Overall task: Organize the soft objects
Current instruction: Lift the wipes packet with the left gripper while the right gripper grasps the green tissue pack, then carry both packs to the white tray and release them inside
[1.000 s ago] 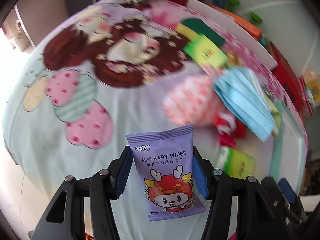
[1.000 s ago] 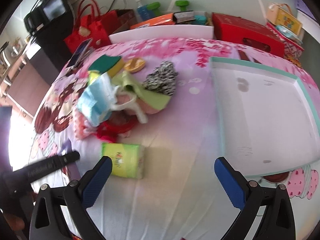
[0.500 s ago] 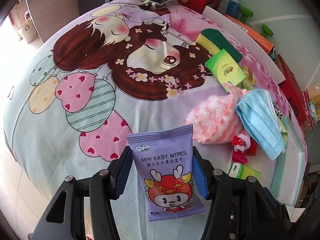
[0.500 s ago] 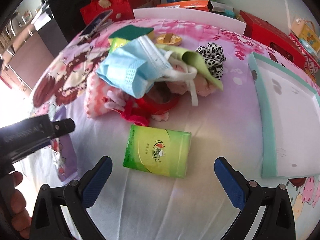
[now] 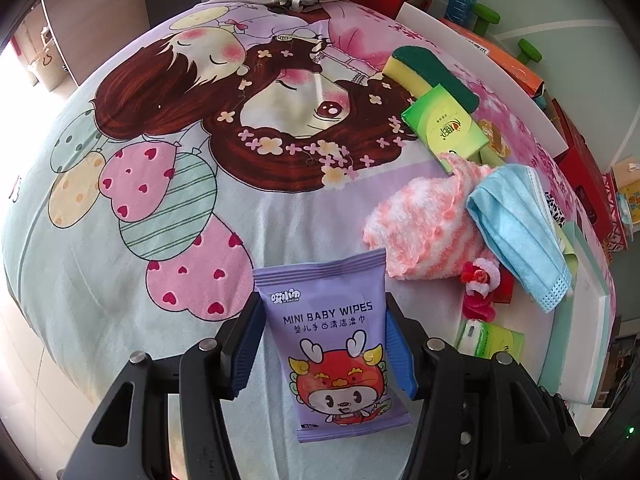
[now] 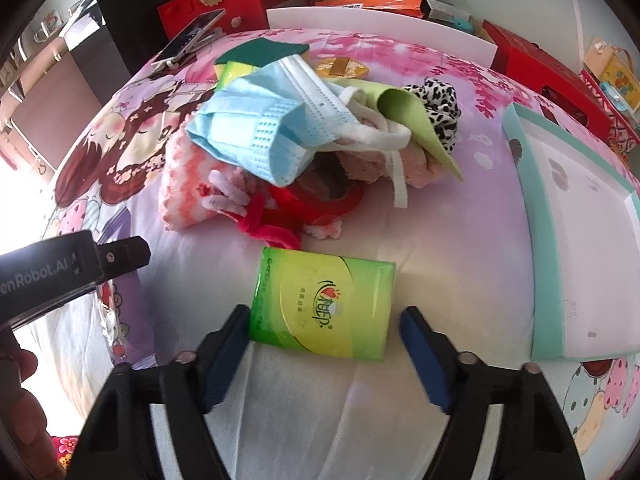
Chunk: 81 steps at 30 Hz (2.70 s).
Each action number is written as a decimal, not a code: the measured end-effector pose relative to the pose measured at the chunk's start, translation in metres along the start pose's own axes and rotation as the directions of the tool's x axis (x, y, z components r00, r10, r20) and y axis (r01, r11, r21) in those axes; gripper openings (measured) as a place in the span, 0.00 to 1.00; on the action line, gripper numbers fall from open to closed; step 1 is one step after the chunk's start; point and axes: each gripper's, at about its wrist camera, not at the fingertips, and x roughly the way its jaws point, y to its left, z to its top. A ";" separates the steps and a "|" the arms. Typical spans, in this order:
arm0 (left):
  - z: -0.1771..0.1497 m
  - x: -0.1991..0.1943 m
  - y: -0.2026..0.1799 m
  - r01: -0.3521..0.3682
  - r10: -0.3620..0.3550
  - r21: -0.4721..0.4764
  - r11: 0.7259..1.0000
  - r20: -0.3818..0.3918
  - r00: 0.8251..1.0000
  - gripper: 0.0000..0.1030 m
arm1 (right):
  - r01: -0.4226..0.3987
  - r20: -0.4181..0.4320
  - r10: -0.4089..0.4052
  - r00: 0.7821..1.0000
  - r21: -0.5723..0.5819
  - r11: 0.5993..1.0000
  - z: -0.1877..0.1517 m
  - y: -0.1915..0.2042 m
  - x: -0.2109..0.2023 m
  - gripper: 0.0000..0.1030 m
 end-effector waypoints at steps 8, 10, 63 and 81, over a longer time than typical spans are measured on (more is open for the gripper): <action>0.000 0.001 0.000 -0.006 0.006 0.004 1.000 -0.002 1.000 0.57 | -0.010 0.004 0.010 1.000 0.019 1.000 0.001 -0.004 -0.001 0.65; 0.001 0.001 0.000 -0.006 0.006 0.003 1.000 -0.001 1.000 0.57 | -0.012 0.004 0.012 1.000 0.022 1.000 0.001 -0.004 -0.001 0.65; -0.013 -0.024 -0.310 0.205 -0.248 0.558 0.804 0.001 0.969 0.57 | 0.248 0.051 -0.370 0.928 0.656 0.712 0.012 -0.282 -0.080 0.65; -0.049 0.014 -0.349 0.236 -0.297 0.669 0.705 -0.024 0.955 0.59 | 0.291 -0.033 -0.408 0.912 0.754 0.589 -0.032 -0.335 -0.079 0.65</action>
